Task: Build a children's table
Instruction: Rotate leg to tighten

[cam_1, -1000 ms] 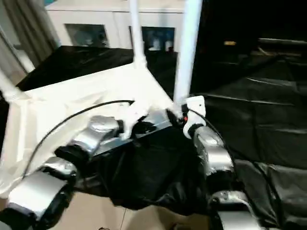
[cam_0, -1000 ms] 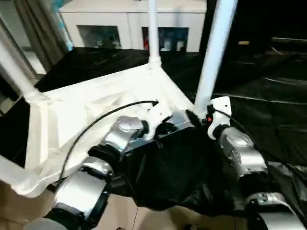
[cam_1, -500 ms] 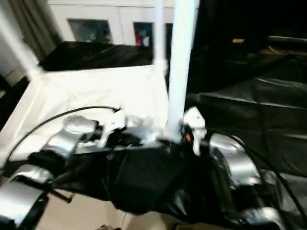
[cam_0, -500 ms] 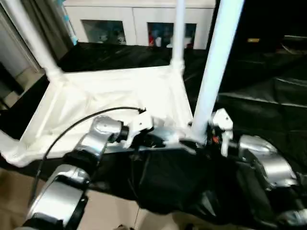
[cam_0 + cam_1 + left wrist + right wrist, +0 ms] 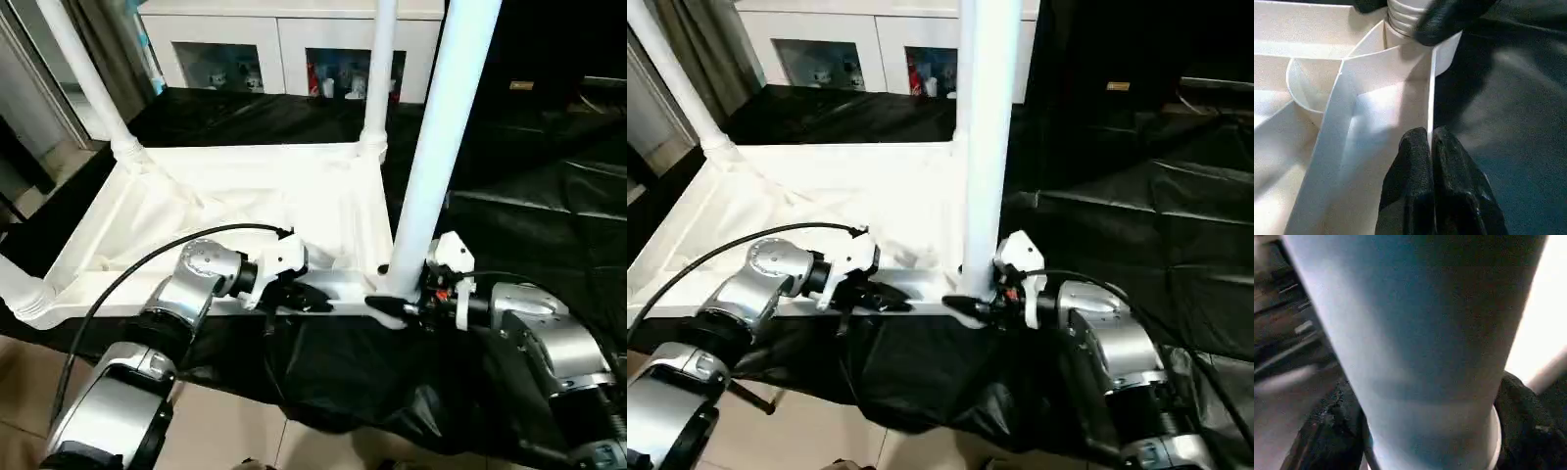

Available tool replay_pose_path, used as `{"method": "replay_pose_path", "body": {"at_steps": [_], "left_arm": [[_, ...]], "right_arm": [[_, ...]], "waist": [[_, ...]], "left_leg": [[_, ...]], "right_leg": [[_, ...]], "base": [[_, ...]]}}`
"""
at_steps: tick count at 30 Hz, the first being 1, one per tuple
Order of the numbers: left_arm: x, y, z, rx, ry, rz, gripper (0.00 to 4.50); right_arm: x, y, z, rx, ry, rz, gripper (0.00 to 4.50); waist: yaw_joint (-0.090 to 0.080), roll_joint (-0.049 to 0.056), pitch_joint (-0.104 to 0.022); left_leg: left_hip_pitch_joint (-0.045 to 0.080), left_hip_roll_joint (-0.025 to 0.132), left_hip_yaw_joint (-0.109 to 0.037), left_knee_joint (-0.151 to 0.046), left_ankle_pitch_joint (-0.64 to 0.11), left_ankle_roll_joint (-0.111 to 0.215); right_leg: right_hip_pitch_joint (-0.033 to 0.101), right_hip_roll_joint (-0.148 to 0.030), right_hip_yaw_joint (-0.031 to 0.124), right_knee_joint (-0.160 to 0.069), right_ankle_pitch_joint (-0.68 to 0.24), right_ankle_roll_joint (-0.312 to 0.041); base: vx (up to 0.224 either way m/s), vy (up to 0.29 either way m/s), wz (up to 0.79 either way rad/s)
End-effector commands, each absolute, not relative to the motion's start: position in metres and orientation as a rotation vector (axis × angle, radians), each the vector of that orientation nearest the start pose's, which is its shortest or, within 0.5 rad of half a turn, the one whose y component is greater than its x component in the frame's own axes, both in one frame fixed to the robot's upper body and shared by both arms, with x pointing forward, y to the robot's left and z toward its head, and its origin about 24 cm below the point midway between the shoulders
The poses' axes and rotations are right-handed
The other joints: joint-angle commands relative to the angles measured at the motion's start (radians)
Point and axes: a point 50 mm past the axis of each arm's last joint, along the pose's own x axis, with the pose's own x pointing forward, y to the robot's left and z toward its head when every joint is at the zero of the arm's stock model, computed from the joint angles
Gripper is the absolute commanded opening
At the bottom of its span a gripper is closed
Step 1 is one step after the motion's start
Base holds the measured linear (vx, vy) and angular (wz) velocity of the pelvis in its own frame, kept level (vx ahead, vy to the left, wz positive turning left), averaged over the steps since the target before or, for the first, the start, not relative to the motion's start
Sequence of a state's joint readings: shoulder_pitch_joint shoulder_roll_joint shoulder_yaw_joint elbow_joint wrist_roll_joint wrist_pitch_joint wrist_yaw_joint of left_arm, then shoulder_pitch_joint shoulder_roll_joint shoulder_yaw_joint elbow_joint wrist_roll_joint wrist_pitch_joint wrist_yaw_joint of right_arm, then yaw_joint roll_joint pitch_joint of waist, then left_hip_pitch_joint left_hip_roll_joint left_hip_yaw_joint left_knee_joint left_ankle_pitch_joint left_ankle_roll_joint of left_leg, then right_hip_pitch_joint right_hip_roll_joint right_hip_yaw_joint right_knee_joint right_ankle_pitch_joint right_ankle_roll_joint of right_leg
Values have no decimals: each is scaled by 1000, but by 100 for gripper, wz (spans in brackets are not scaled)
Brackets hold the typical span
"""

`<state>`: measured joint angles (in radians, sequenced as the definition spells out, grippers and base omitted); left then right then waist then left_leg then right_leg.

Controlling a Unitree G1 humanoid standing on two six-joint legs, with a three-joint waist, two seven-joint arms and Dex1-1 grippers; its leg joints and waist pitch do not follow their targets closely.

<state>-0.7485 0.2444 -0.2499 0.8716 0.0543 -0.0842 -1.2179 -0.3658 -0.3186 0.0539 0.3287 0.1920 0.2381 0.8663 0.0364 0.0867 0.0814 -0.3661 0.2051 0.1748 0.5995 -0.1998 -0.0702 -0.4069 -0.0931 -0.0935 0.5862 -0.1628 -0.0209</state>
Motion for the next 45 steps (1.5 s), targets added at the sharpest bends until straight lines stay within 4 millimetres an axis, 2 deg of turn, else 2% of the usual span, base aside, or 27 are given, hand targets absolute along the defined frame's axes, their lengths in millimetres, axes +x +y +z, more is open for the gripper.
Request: {"method": "replay_pose_path", "body": {"at_steps": [1,3,4,5,6,7,9,11,12,14,19,21,25,26,28,29,30,31,32,33,34,35,38,39,41,42,45], "left_arm": [[344,89,61,377,319,-1284,0],[348,81,62,360,305,-1223,0],[350,76,62,358,297,-1194,0],[353,69,63,353,294,-1155,0],[356,62,64,352,292,-1108,0],[356,62,64,352,292,-1107,0],[361,43,70,301,273,-1023,0],[361,38,71,288,271,-1013,0],[360,34,71,284,267,-1024,0],[359,33,71,286,263,-1042,0],[357,37,69,306,261,-1088,0],[356,43,68,318,259,-1133,0],[345,60,64,352,267,-1318,0],[344,62,64,356,270,-1331,0],[337,75,61,373,296,-1436,0],[337,75,61,373,296,-1436,0],[335,77,61,370,302,-1455,0],[331,86,60,366,323,-1505,0],[331,86,60,366,323,-1505,0],[331,89,60,370,333,-1514,0],[329,93,59,375,345,-1534,0],[328,96,59,377,354,-1546,0],[325,109,59,375,387,-1581,0],[325,110,59,378,388,-1581,0],[325,111,60,381,386,-1580,0],[325,111,60,379,384,-1577,0],[326,111,61,377,378,-1569,0]], "right_arm": [[303,-136,38,-22,306,865,275],[308,-129,33,-11,307,776,275],[311,-125,31,4,310,730,275],[316,-121,29,19,308,671,275],[322,-116,28,37,299,592,274],[322,-116,28,38,299,590,274],[331,-103,27,41,312,506,274],[333,-95,30,32,298,529,274],[334,-88,34,51,275,573,274],[334,-84,39,81,256,607,330],[335,-86,45,52,220,677,372],[331,-92,47,12,210,753,398],[317,-114,50,-55,225,940,398],[316,-116,50,-59,227,950,398],[308,-131,55,-75,244,1034,398],[308,-131,55,-75,244,1034,398],[306,-135,56,-79,246,1051,398],[301,-145,62,-78,249,1106,398],[301,-145,62,-78,249,1106,398],[299,-148,63,-81,256,1122,398],[297,-151,64,-92,262,1141,398],[296,-154,65,-101,270,1156,398],[289,-167,68,-150,317,1204,398],[289,-169,68,-157,322,1205,367],[288,-170,68,-159,331,1207,367],[288,-171,68,-157,336,1210,348],[287,-169,67,-150,341,1216,321]], "waist": [[-4,-23,-65],[-10,-21,-63],[-12,-20,-62],[-13,-21,-62],[-16,-20,-61],[-16,-20,-60],[-17,-19,-60],[-17,-21,-61],[-15,-24,-62],[-13,-23,-64],[-13,-23,-67],[-11,-24,-68],[-8,-25,-66],[-4,-23,-69],[-6,-18,-76],[-3,-20,-79],[-2,-14,-81],[-1,-14,-82],[3,-17,-86],[5,-13,-86],[8,-13,-86],[8,-13,-86],[15,-13,-79],[15,-14,-79],[17,-15,-76],[17,-16,-75],[17,-17,-76]], "left_leg": [[7,11,-1,-73,-183,68],[5,12,-2,-75,-185,63],[6,11,-1,-75,-193,59],[13,9,-2,-76,-216,53],[14,8,-2,-77,-222,47],[15,7,-2,-78,-229,46],[18,5,-3,-79,-233,49],[19,5,-2,-79,-241,56],[15,4,-3,-79,-232,68],[10,7,-4,-79,-209,83],[5,8,-3,-78,-181,102],[6,7,-1,-75,-181,109],[-4,7,-3,-76,-151,133],[-6,11,-4,-74,-130,143],[-5,15,-4,-69,-98,159],[-5,16,-4,-67,-81,165],[-3,19,-3,-63,-55,181],[-3,19,-3,-62,-43,187],[-4,20,-4,-58,-15,207],[-2,21,-3,-57,-7,217],[-3,22,-5,-54,19,234],[-3,22,-5,-54,19,234],[0,24,-2,-59,-48,213],[0,25,-1,-60,-59,204],[1,24,0,-64,-92,170],[1,24,0,-65,-101,157],[-1,21,1,-64,-99,145]], "right_leg": [[56,-50,39,-84,-376,-188],[56,-49,38,-86,-384,-183],[53,-48,38,-87,-395,-179],[52,-49,37,-93,-425,-171],[50,-49,38,-94,-434,-168],[50,-48,36,-96,-445,-163],[52,-47,33,-101,-454,-156],[50,-47,34,-104,-453,-154],[53,-47,36,-101,-432,-157],[57,-48,38,-94,-382,-168],[61,-50,39,-85,-314,-198],[62,-50,39,-86,-313,-199],[71,-49,36,-84,-305,-189],[73,-50,38,-80,-270,-194],[71,-48,37,-67,-179,-229],[73,-47,38,-62,-141,-239],[66,-47,39,-54,-80,-264],[67,-47,39,-52,-58,-273],[71,-47,40,-42,-1,-290],[65,-47,40,-41,18,-297],[65,-45,39,-35,56,-307],[65,-45,39,-35,56,-307],[62,-48,38,-46,-42,-295],[63,-48,39,-47,-59,-292],[62,-49,41,-53,-112,-281],[62,-48,42,-54,-123,-278],[63,-49,43,-54,-127,-270]], "base": [[0,0,0],[0,0,0],[0,0,0],[0,0,0],[0,0,0],[0,0,0],[0,0,0],[0,0,0],[0,0,0],[0,0,0],[0,0,0],[0,0,0],[0,0,0],[0,0,0],[0,0,0],[0,0,0],[0,0,0],[0,0,0],[0,0,0],[0,0,0],[0,0,0],[0,0,0],[0,0,0],[0,0,0],[0,0,0],[0,0,0],[0,0,0]]}}
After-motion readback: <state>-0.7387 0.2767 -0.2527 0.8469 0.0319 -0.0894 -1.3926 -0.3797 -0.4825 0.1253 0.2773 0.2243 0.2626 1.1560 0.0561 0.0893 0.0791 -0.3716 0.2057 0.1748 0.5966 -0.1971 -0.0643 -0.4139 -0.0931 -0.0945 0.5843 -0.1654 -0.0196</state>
